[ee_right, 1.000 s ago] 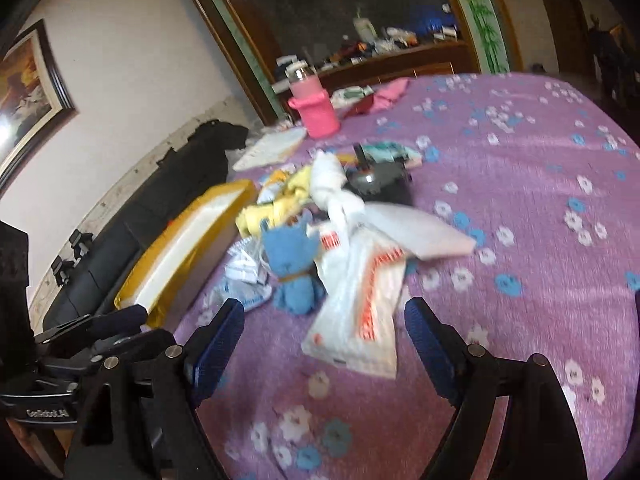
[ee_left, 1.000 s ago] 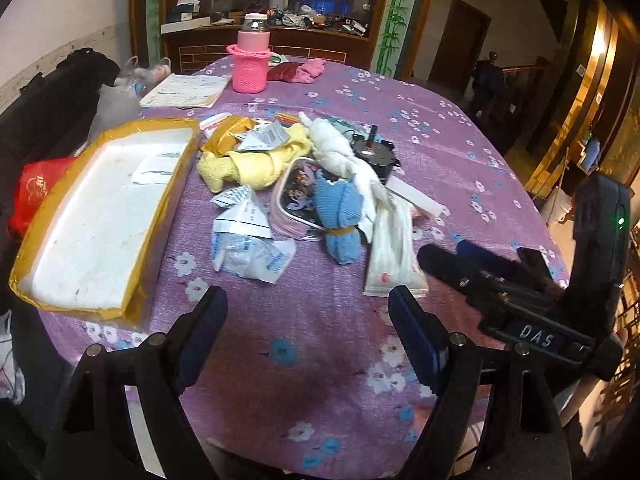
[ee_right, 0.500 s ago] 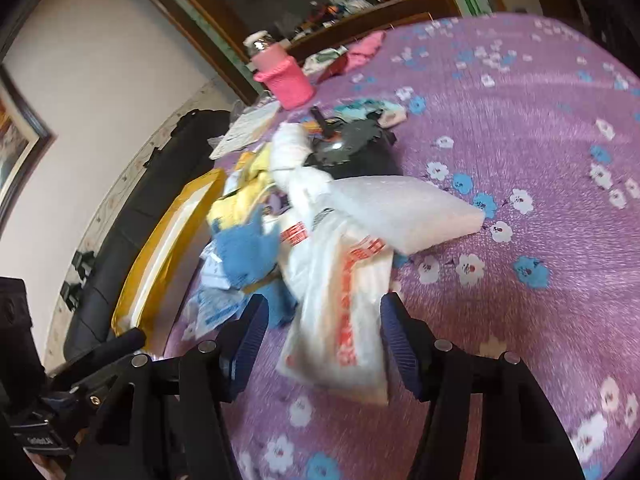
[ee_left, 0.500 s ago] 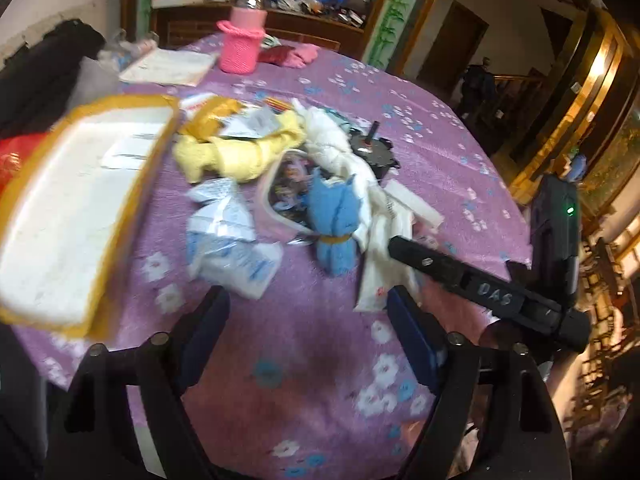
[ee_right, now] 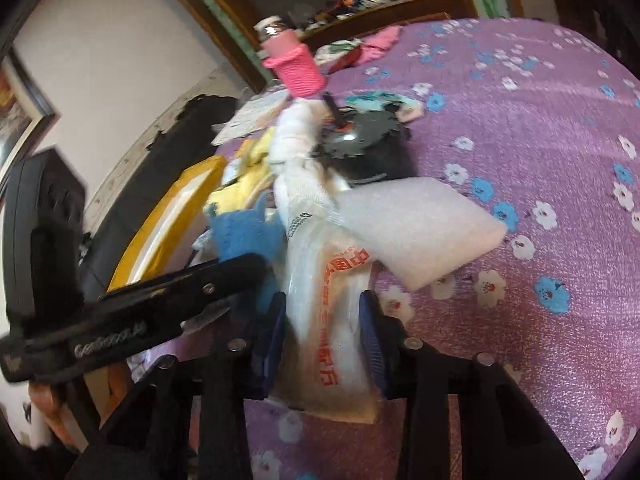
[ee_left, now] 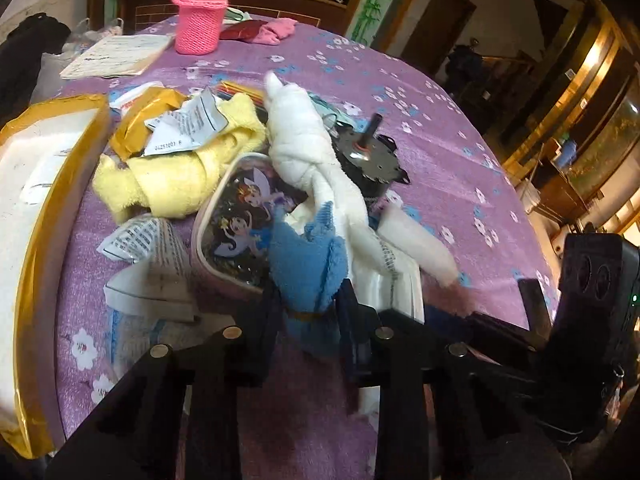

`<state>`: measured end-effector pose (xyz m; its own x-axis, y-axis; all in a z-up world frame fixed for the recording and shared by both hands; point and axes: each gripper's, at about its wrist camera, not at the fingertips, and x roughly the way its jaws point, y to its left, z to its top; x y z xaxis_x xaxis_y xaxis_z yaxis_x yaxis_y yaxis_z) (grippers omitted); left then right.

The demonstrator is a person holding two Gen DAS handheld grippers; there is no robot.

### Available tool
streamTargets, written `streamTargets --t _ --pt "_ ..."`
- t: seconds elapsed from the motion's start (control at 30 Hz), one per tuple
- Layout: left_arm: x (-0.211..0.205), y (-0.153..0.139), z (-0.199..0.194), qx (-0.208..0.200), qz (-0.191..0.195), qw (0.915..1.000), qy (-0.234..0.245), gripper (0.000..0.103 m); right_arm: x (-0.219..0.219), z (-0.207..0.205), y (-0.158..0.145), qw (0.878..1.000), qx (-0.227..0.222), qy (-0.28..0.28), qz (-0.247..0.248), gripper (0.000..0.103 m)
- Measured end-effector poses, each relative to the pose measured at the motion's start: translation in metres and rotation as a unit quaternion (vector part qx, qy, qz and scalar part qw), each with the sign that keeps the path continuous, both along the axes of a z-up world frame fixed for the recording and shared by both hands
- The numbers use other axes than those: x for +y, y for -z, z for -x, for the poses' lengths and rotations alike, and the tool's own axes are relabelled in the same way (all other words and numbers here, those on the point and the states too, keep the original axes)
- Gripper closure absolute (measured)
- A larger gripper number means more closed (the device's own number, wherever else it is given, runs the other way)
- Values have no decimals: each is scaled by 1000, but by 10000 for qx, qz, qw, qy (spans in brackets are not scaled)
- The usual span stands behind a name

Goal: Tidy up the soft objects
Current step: 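Grasp the blue toy with the left gripper while the right grasps the white bag, then lower the blue toy and white bag into the foam box and release both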

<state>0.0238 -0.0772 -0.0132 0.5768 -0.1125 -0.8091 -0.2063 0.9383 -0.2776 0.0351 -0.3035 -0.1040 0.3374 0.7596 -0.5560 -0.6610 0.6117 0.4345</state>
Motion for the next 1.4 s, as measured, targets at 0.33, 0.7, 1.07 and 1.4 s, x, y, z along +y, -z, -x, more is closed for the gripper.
streamTargets --t 0.33,0.7,1.07,1.4 --pt "6 -8 25 -51 340 9994 -70 82 9 16 8 9999 -4 146 -40 86" --pt "41 -39 84 -471 606 9955 -556 82 49 50 1 9991 -266 13 -322 86" --pt "101 -60 133 -873 253 9884 -1213 82 127 73 -26 9964 -545 -646 -74 86" --pt "171 -44 141 -781 51 9821 -1712 82 233 75 -28 9941 -443 -962 247 86"
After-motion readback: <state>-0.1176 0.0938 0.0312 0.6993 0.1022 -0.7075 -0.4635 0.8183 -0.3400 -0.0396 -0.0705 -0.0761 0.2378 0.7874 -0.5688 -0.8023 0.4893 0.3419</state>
